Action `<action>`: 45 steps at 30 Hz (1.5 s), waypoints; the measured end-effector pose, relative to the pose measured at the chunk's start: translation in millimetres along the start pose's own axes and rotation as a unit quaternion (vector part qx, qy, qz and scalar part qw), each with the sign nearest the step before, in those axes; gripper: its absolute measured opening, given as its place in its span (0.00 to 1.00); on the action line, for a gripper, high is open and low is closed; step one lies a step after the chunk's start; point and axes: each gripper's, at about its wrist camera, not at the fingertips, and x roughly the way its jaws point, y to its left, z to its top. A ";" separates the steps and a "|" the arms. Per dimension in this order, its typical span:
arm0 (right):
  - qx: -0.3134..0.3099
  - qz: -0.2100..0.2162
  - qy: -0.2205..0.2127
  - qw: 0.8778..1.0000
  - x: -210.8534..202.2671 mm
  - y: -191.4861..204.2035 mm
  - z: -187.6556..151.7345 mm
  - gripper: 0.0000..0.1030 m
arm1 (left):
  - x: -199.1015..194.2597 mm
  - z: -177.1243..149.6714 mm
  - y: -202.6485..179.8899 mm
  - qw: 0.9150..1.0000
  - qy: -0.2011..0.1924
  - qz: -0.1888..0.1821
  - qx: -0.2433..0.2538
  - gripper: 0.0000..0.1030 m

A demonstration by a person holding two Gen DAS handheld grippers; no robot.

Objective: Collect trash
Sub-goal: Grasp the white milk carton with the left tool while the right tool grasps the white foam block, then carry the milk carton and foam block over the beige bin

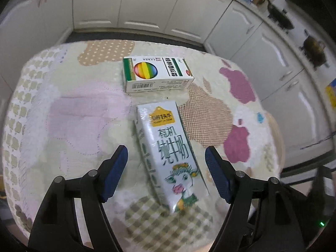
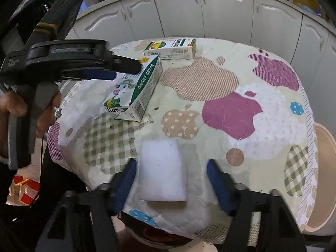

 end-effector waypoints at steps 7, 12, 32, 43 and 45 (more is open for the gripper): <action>-0.009 -0.004 -0.027 1.000 -12.8 -4.0 0.0 0.35 | 34.0 -6.3 -20.7 0.998 0.007 0.053 0.012 0.72; 0.013 -0.008 -0.039 0.999 -19.6 -17.9 0.1 0.34 | 36.0 -10.0 -15.9 0.999 0.013 0.036 0.024 0.49; 0.123 -0.033 -0.142 0.982 -112.5 -104.4 4.9 0.33 | -76.3 -1.5 21.3 0.998 -0.048 -0.011 0.032 0.49; 0.158 -0.073 -0.178 0.969 -154.5 -144.9 -7.7 0.33 | -102.5 17.6 -23.9 0.994 -0.071 -0.033 0.073 0.49; 0.162 -0.079 -0.182 0.967 -160.1 -150.8 -9.9 0.33 | -99.6 19.0 -35.0 0.993 -0.069 -0.039 0.083 0.49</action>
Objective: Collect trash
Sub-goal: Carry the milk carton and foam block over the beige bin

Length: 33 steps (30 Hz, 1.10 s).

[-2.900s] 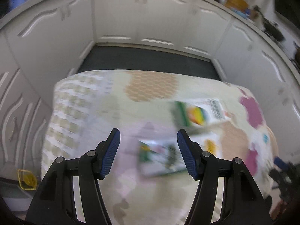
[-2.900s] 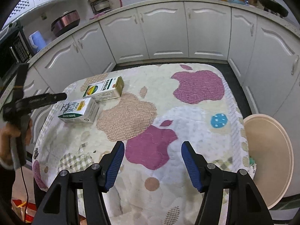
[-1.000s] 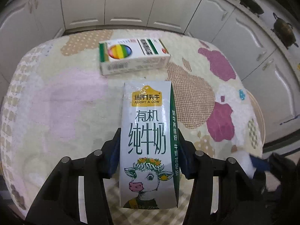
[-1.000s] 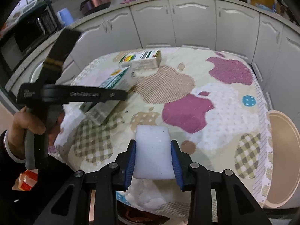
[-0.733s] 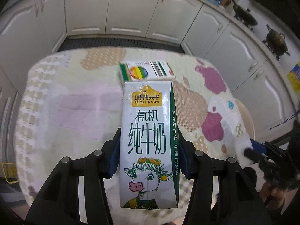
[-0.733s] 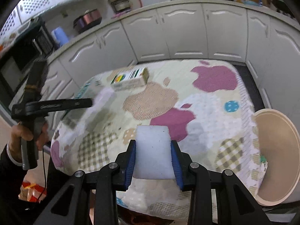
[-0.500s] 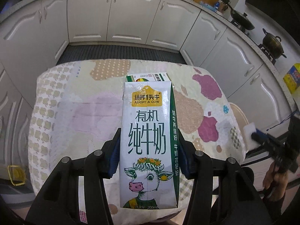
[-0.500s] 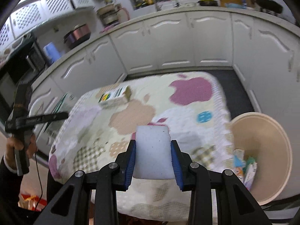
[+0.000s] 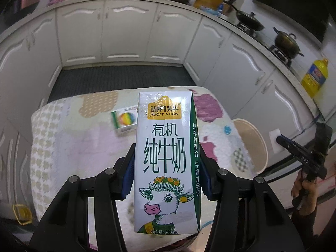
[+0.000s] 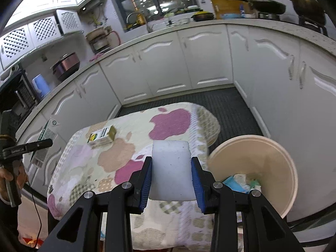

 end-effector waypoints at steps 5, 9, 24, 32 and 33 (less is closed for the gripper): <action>0.005 -0.023 -0.007 1.000 -10.0 -18.3 1.2 0.33 | 20.7 6.0 -43.1 0.999 0.013 -0.033 0.027 0.49; 0.016 -0.038 -0.006 0.999 -13.2 -35.1 -3.0 0.33 | 41.4 10.3 -84.3 0.996 0.026 -0.064 0.052 0.49; 0.074 -0.062 0.002 0.995 -17.3 -92.6 -22.0 0.34 | 129.9 13.5 -200.4 0.986 0.066 -0.102 0.111 0.49; 0.089 -0.059 0.014 0.994 -5.3 -104.4 -28.9 0.34 | 163.1 3.8 -225.2 0.984 0.080 -0.089 0.131 0.49; 0.090 -0.059 0.016 0.994 -4.0 -105.5 -30.2 0.34 | 165.2 2.8 -226.0 0.984 0.082 -0.088 0.132 0.49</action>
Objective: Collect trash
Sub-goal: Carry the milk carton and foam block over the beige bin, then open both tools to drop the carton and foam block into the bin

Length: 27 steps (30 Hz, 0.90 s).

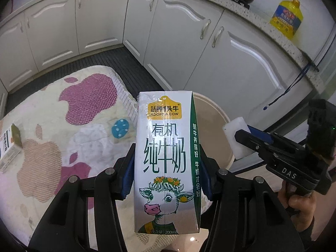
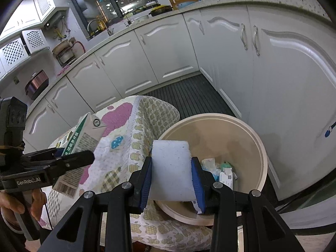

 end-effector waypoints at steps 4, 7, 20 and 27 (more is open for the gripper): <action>0.002 -0.003 0.004 1.000 4.5 -3.3 -2.3 0.34 | 10.5 1.4 -5.7 1.000 0.005 0.000 0.000 0.49; 0.007 -0.004 0.006 1.000 5.8 -5.4 -4.4 0.34 | 15.1 2.9 -9.0 1.000 0.007 -0.001 0.001 0.49; 0.028 -0.014 0.014 0.999 11.4 -25.7 -10.5 0.34 | 32.0 15.5 -17.9 1.000 0.017 -0.020 -0.004 0.49; 0.035 -0.021 0.020 0.999 17.9 -35.1 -11.6 0.34 | 52.5 24.4 -25.5 0.999 0.028 -0.034 -0.017 0.49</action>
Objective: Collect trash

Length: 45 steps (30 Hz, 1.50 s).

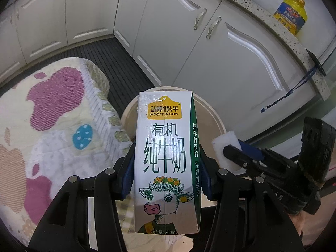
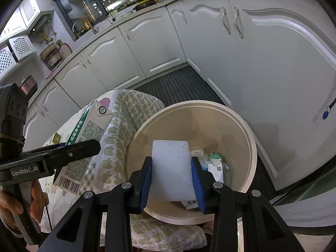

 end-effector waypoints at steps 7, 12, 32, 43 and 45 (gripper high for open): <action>0.006 -0.019 0.006 1.000 11.2 -9.6 -2.2 0.34 | 21.9 9.9 -4.1 1.000 0.007 -0.013 -0.017 0.49; 0.019 -0.032 0.017 0.999 25.1 -18.8 -1.0 0.34 | 37.6 12.8 -1.6 0.999 0.011 -0.016 -0.029 0.49; 0.033 -0.055 0.021 0.998 33.6 -23.6 -7.0 0.53 | 46.9 11.4 2.1 0.999 0.007 -0.019 -0.025 0.62; 0.014 -0.069 -0.001 0.998 15.1 -0.1 -13.1 0.53 | -4.5 -6.6 0.2 0.999 -0.029 0.018 0.024 0.62; 0.010 -0.069 -0.011 0.998 9.6 5.8 -14.6 0.53 | -15.7 -11.9 2.2 0.998 -0.039 0.029 0.030 0.62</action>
